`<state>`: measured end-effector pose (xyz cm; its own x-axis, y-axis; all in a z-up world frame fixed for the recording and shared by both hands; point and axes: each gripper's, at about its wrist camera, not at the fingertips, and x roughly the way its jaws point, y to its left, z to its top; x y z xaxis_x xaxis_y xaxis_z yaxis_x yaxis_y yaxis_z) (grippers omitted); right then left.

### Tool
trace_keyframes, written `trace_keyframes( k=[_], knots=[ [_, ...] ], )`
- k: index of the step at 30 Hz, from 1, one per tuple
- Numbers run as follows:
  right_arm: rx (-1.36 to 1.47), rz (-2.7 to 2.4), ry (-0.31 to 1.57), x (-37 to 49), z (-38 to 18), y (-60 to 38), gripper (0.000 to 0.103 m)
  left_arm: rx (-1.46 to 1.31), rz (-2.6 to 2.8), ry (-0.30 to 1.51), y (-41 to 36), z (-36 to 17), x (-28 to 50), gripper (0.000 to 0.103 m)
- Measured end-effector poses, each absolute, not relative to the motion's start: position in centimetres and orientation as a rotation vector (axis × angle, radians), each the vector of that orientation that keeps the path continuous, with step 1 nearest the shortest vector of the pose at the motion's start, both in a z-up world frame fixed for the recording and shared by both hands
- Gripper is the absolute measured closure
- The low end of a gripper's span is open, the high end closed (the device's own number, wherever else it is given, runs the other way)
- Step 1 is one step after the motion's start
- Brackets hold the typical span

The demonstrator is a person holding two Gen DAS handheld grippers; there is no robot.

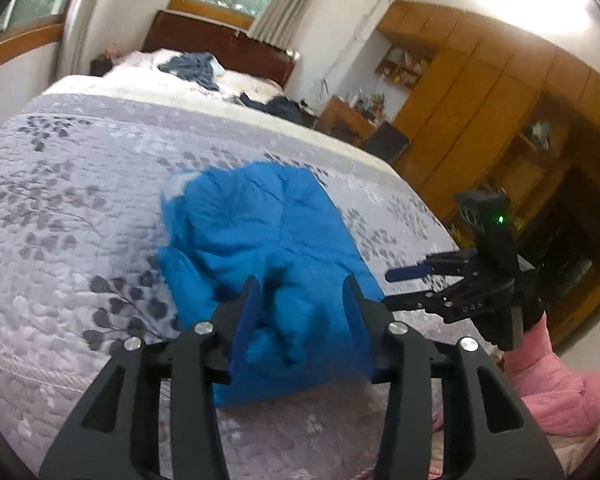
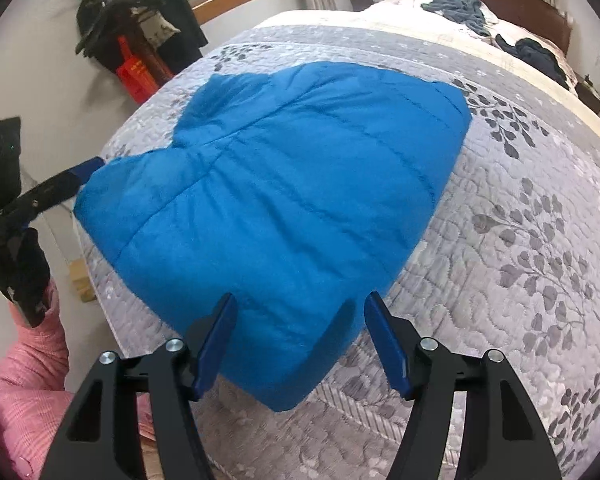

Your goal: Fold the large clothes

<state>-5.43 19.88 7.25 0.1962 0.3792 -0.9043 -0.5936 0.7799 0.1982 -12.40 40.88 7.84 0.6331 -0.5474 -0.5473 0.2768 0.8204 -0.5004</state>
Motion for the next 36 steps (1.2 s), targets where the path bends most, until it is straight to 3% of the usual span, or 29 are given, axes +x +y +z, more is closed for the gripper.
trace_keyframes(
  k=[2,7,13,22,29,36],
  knots=[
    [-0.213,0.692,1.188,-5.7,7.2,20.0,0.036,-0.392,-0.474,0.794,40.5,7.1,-11.8,0.082],
    [-0.203,0.698,1.199,-5.5,6.6,19.9,0.036,-0.446,-0.474,0.867,41.7,4.9,-11.8,0.093],
    [-0.221,0.717,1.227,-5.4,5.6,20.7,0.036,-0.497,-0.453,1.005,42.6,0.0,-12.2,0.094],
    [-0.229,0.719,1.233,-4.5,3.8,21.0,0.025,-0.554,-0.486,1.046,43.4,-3.6,-10.5,0.092],
    [-0.240,0.683,1.187,-5.4,4.5,20.8,0.026,-0.508,-0.467,0.981,44.4,0.7,-11.5,0.084],
    [-0.277,0.655,1.154,-6.2,5.3,20.9,0.027,-0.380,-0.432,0.843,43.5,7.0,-11.2,0.087]
  ],
)
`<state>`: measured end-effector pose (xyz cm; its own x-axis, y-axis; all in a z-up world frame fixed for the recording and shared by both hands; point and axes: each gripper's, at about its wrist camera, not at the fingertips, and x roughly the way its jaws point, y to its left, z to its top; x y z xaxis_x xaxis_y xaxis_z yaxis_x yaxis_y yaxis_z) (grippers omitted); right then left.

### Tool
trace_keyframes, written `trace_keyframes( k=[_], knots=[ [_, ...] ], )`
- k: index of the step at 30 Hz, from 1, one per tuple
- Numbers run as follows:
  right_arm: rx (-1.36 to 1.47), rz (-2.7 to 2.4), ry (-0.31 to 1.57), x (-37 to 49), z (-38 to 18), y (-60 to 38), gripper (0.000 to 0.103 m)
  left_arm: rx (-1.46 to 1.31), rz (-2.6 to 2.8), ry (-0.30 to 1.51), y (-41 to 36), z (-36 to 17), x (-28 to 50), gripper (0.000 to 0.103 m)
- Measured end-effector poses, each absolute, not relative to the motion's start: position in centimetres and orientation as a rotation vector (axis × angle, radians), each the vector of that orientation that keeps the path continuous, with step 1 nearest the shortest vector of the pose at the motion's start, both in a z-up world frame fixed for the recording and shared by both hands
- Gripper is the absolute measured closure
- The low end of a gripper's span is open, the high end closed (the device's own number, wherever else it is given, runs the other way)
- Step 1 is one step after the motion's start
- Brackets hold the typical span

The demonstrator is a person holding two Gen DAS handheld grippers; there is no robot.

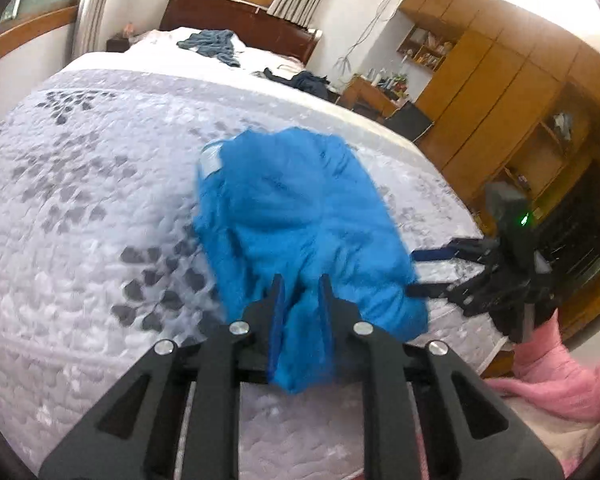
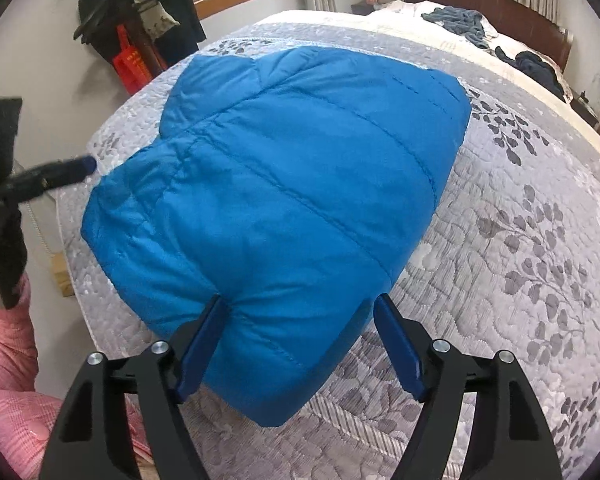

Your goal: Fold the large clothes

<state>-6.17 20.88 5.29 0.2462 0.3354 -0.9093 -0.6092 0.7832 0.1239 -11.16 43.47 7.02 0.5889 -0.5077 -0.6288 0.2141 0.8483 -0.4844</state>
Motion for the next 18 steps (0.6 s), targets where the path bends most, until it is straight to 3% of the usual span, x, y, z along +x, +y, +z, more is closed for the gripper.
trace_keyframes(
  k=[8,18],
  knots=[
    [-0.272,0.652,1.171,-5.8,5.3,20.7,0.027,-0.293,-0.419,0.909,40.2,5.2,-8.9,0.085],
    [-0.287,0.665,1.173,-5.8,4.9,21.2,0.027,-0.349,-0.403,0.977,41.4,0.6,-7.8,0.083]
  ],
)
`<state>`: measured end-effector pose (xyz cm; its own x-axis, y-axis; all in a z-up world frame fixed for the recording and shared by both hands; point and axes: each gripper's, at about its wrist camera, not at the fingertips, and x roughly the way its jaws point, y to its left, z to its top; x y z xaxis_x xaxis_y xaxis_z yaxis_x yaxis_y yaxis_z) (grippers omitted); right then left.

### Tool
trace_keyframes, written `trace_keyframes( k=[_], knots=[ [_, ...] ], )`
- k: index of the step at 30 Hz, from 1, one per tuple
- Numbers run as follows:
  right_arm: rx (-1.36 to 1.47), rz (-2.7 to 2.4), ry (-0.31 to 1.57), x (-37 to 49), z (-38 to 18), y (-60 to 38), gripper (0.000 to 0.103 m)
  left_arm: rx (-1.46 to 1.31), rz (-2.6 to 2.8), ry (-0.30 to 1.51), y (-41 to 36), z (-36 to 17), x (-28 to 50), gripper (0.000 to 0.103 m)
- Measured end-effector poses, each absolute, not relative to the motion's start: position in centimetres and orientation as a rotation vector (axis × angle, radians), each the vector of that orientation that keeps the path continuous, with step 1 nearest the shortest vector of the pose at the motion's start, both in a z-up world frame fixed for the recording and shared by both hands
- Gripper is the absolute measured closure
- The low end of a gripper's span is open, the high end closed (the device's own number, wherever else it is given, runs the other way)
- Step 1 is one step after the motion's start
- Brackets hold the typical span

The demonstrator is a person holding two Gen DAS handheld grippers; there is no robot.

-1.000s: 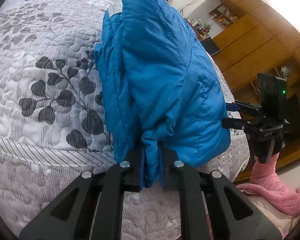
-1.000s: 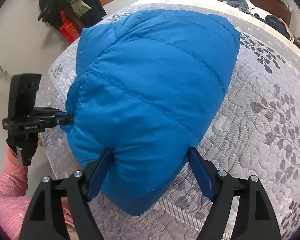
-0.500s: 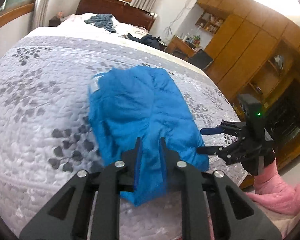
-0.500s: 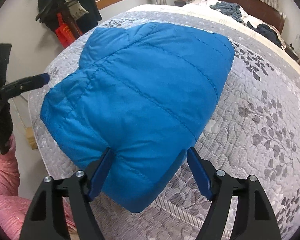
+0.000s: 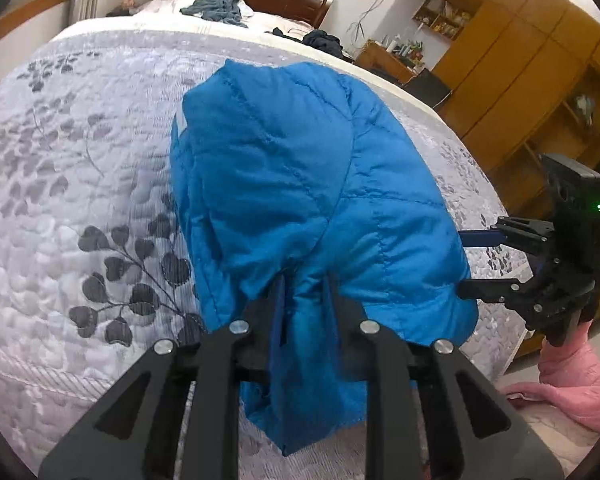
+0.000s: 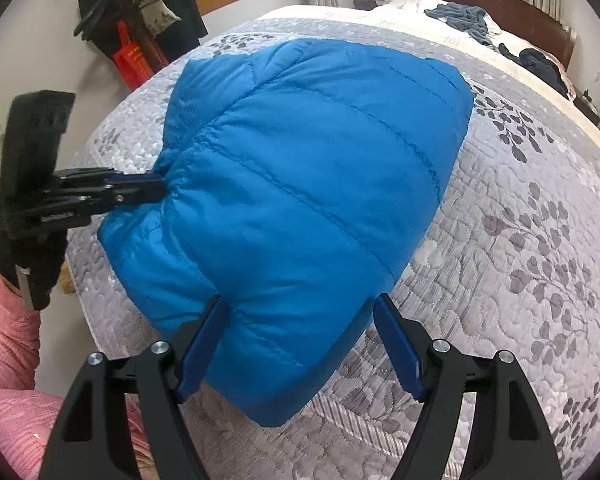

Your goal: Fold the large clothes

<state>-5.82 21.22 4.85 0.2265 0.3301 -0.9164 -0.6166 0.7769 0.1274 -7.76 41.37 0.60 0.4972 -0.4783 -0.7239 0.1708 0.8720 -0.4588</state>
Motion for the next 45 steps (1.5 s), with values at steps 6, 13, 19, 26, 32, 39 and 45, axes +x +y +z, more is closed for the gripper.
trace_keyframes(
  k=[6,13,19,26,32,39,45],
  knots=[
    [-0.284,0.666,1.177,-5.6,4.6,21.4,0.027,-0.363,-0.403,0.975,41.2,-0.1,-7.6,0.083],
    [-0.253,0.673,1.179,-5.4,4.6,20.9,0.026,-0.369,-0.401,0.975,41.7,2.1,-7.6,0.083],
    [-0.264,0.677,1.167,-5.3,4.8,21.0,0.026,-0.335,-0.323,0.882,43.6,6.0,-5.8,0.069],
    [-0.264,0.680,1.162,-5.0,4.8,21.0,0.025,-0.408,-0.330,0.937,44.5,4.7,0.3,0.068],
    [-0.261,0.686,1.160,-4.4,4.7,21.1,0.023,-0.470,-0.302,0.959,45.5,3.3,1.9,0.087],
    [-0.258,0.702,1.154,-4.2,4.5,21.6,0.021,-0.454,-0.277,1.013,45.1,-0.9,2.0,0.084],
    [-0.196,0.719,1.172,-3.7,4.7,20.5,0.022,-0.551,-0.316,0.991,46.6,-0.1,1.3,0.083]
  ],
)
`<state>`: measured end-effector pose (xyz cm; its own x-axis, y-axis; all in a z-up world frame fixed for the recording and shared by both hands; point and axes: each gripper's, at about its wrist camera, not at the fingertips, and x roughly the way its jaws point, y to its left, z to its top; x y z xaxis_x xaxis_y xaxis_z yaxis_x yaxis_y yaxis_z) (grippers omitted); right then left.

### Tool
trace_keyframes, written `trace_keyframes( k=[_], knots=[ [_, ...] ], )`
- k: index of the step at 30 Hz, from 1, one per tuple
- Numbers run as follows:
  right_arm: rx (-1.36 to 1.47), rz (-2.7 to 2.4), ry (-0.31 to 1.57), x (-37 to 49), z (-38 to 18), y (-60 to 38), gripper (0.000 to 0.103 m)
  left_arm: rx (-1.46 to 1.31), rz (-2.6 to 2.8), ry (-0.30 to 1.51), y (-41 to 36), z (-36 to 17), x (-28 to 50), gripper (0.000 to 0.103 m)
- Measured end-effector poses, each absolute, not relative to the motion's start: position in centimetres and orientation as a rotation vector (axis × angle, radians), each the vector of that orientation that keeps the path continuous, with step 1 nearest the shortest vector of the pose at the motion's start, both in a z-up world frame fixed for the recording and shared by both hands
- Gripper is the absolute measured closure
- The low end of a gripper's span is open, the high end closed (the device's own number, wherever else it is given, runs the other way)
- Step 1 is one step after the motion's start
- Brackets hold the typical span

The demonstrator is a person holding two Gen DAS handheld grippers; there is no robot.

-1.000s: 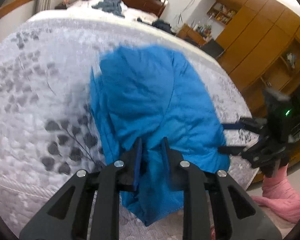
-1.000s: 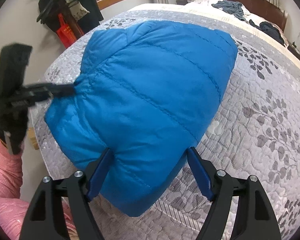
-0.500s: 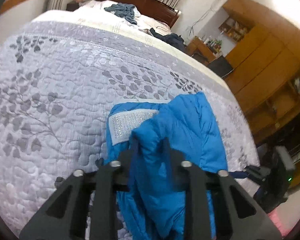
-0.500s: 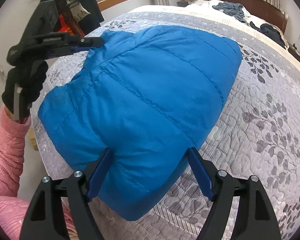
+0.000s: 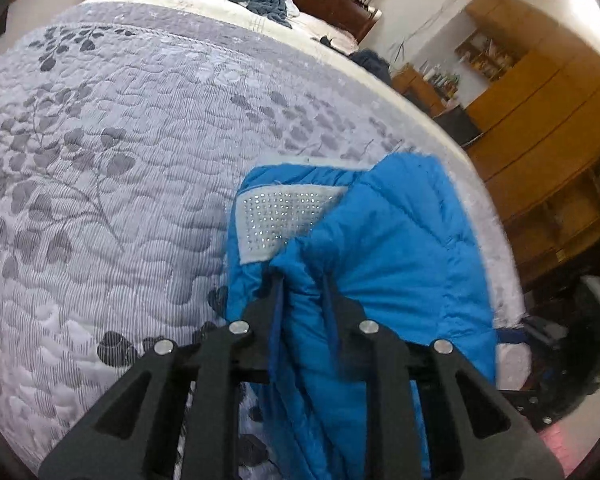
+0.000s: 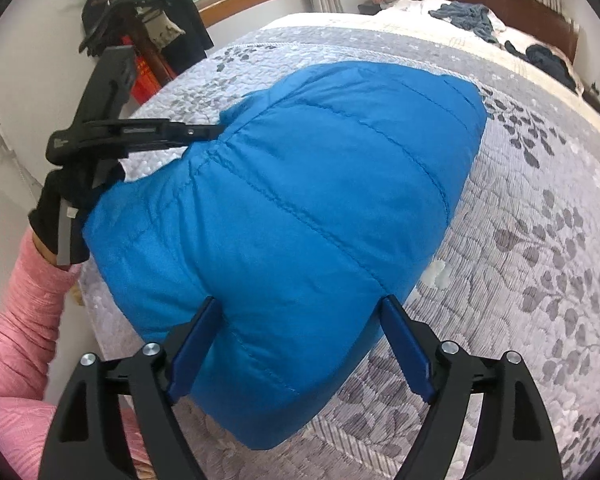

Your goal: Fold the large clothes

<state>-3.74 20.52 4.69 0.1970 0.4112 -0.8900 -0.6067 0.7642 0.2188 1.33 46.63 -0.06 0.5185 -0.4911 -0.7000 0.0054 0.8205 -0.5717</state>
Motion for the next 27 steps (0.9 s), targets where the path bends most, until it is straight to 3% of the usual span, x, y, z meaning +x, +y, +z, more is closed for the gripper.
trace_keyframes(
  k=[3,5,8,21,24,27],
  knots=[
    [-0.101,0.741,1.181,-3.1,5.3,19.0,0.022,-0.595,-0.338,0.958,47.5,1.1,0.1,0.066],
    [-0.021,0.750,1.179,-2.3,5.9,17.7,0.022,-0.599,-0.329,0.935,47.8,1.8,-0.7,0.038],
    [0.077,0.761,1.178,-0.8,6.2,16.1,0.018,-0.618,-0.350,0.904,48.3,2.4,-1.8,0.026],
    [0.339,0.808,1.258,4.1,1.6,13.7,0.015,-0.608,-0.535,0.972,46.3,-1.0,-0.9,0.019],
    [0.381,0.826,1.277,5.2,0.1,13.9,0.015,-0.653,-0.572,0.975,45.9,-2.2,-0.2,0.013],
    [0.437,0.855,1.296,6.0,-1.5,14.1,0.007,-0.714,-0.620,0.979,45.8,-3.9,0.7,0.008]
  ],
)
